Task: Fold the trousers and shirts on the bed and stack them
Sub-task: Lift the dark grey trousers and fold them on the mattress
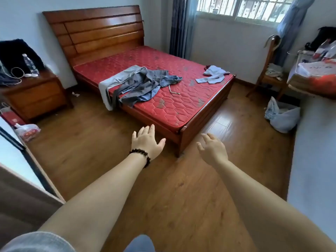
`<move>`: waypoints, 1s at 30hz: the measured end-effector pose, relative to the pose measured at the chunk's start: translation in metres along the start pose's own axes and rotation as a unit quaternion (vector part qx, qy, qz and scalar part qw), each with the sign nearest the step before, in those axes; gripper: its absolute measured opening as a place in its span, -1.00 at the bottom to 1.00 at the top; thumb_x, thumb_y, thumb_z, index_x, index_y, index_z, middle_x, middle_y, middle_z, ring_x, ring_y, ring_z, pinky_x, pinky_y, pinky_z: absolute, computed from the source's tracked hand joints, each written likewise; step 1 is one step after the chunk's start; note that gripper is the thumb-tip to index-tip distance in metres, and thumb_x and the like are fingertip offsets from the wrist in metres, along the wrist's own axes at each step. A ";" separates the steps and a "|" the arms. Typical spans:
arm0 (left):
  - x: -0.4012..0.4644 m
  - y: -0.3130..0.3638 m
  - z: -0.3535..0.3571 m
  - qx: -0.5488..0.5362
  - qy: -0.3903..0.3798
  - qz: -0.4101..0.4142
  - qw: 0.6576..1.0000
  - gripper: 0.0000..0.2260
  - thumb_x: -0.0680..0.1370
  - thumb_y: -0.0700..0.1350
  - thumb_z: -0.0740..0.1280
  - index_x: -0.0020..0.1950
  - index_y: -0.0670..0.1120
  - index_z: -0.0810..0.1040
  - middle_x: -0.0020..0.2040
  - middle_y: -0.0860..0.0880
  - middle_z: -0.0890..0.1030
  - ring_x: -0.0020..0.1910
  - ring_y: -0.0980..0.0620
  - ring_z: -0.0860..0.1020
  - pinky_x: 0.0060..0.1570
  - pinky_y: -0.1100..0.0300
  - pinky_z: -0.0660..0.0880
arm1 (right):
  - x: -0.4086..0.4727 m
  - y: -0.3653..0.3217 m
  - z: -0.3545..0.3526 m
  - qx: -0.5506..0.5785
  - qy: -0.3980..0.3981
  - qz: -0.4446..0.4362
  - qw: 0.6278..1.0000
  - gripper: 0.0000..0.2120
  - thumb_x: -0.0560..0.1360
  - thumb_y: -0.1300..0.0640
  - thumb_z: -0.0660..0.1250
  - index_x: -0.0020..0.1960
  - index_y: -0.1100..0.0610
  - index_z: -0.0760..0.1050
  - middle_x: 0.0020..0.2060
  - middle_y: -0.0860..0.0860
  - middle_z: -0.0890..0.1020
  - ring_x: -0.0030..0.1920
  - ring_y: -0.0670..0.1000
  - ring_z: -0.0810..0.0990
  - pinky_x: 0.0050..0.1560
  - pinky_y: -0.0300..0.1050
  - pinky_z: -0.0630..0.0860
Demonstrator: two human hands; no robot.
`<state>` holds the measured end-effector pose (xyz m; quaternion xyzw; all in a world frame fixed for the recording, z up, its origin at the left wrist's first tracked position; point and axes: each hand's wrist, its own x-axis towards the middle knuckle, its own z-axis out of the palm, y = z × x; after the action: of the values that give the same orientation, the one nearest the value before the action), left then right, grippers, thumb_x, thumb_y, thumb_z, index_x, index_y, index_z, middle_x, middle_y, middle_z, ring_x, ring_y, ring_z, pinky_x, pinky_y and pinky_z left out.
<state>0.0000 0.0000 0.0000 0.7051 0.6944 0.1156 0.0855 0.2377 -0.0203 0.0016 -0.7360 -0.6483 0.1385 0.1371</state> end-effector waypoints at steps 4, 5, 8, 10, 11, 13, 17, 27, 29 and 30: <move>0.008 -0.030 -0.001 0.016 0.011 -0.043 0.999 -0.32 0.54 0.28 0.09 0.56 -0.06 0.10 0.54 -0.06 0.22 0.53 -0.02 0.12 0.49 -0.08 0.01 | 0.023 -0.025 0.015 -0.008 -0.024 -0.035 0.999 -0.50 0.59 -0.09 0.15 0.49 0.05 0.28 0.50 0.07 0.26 0.51 0.07 0.17 0.49 0.03 0.13; 0.012 -0.040 -0.002 0.016 0.011 -0.054 0.998 -0.32 0.54 0.28 0.09 0.55 -0.06 0.10 0.54 -0.06 0.22 0.53 -0.02 0.13 0.49 -0.08 0.01 | 0.031 -0.033 0.020 -0.010 -0.028 -0.044 0.999 -0.50 0.59 -0.09 0.15 0.48 0.05 0.28 0.50 0.07 0.27 0.50 0.08 0.17 0.49 0.03 0.13; 0.028 -0.067 -0.004 0.027 0.019 -0.078 0.996 -0.32 0.54 0.28 0.08 0.55 -0.06 0.11 0.53 -0.06 0.23 0.53 -0.01 0.13 0.49 -0.08 0.03 | 0.055 -0.060 0.034 -0.012 -0.035 -0.073 0.997 -0.50 0.59 -0.08 0.15 0.48 0.06 0.29 0.49 0.07 0.29 0.50 0.09 0.19 0.48 0.06 0.16; 0.043 -0.086 -0.005 0.028 0.016 -0.095 0.995 -0.32 0.54 0.28 0.08 0.55 -0.06 0.11 0.53 -0.05 0.23 0.53 0.00 0.13 0.49 -0.08 0.03 | 0.074 -0.080 0.045 -0.020 -0.044 -0.093 0.995 -0.51 0.60 -0.08 0.15 0.48 0.07 0.28 0.49 0.08 0.29 0.50 0.09 0.19 0.48 0.08 0.16; 0.052 -0.095 -0.004 0.026 0.018 -0.102 0.994 -0.32 0.54 0.28 0.08 0.55 -0.06 0.11 0.53 -0.05 0.23 0.53 -0.01 0.13 0.49 -0.08 0.03 | 0.085 -0.090 0.051 -0.024 -0.050 -0.101 0.993 -0.51 0.61 -0.08 0.15 0.49 0.07 0.27 0.49 0.08 0.28 0.50 0.09 0.19 0.49 0.08 0.16; 0.075 -0.115 -0.003 0.023 0.019 -0.111 0.993 -0.32 0.54 0.28 0.08 0.55 -0.07 0.11 0.53 -0.05 0.23 0.53 -0.01 0.13 0.49 -0.08 0.03 | 0.110 -0.110 0.063 -0.028 -0.062 -0.113 0.991 -0.51 0.61 -0.07 0.14 0.49 0.07 0.26 0.49 0.09 0.28 0.50 0.10 0.18 0.49 0.08 0.14; 0.138 -0.162 -0.001 0.024 0.018 -0.130 0.991 -0.32 0.54 0.29 0.08 0.55 -0.06 0.10 0.53 -0.05 0.23 0.53 -0.01 0.13 0.49 -0.08 0.03 | 0.175 -0.158 0.089 -0.040 -0.077 -0.126 0.988 -0.52 0.62 -0.06 0.14 0.49 0.07 0.26 0.49 0.10 0.27 0.50 0.13 0.19 0.49 0.09 0.14; 0.322 -0.287 -0.039 0.019 0.027 -0.133 0.991 -0.33 0.54 0.29 0.10 0.55 -0.06 0.13 0.52 -0.06 0.25 0.52 -0.04 0.16 0.48 -0.12 0.08 | 0.342 -0.305 0.138 -0.049 -0.089 -0.138 0.985 -0.55 0.62 -0.05 0.14 0.48 0.02 0.26 0.50 0.07 0.26 0.50 0.14 0.19 0.49 0.13 0.19; 0.351 -0.304 -0.047 0.022 0.029 -0.133 0.990 -0.33 0.54 0.29 0.10 0.54 -0.06 0.13 0.52 -0.06 0.26 0.52 -0.04 0.16 0.48 -0.12 0.08 | 0.367 -0.322 0.143 -0.052 -0.090 -0.138 0.985 -0.55 0.62 -0.06 0.15 0.48 0.01 0.26 0.50 0.07 0.26 0.51 0.14 0.18 0.49 0.13 0.17; 0.365 -0.311 -0.050 0.022 0.030 -0.132 0.991 -0.33 0.54 0.28 0.10 0.54 -0.06 0.14 0.52 -0.07 0.26 0.52 -0.05 0.16 0.48 -0.12 0.08 | 0.380 -0.328 0.145 -0.051 -0.090 -0.135 0.985 -0.54 0.62 -0.06 0.15 0.48 0.01 0.26 0.50 0.08 0.26 0.51 0.14 0.17 0.49 0.13 0.17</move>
<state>-0.3092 0.3689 -0.0235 0.6053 0.7859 0.1088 0.0636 -0.0721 0.3995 -0.0173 -0.6327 -0.7574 0.1511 0.0579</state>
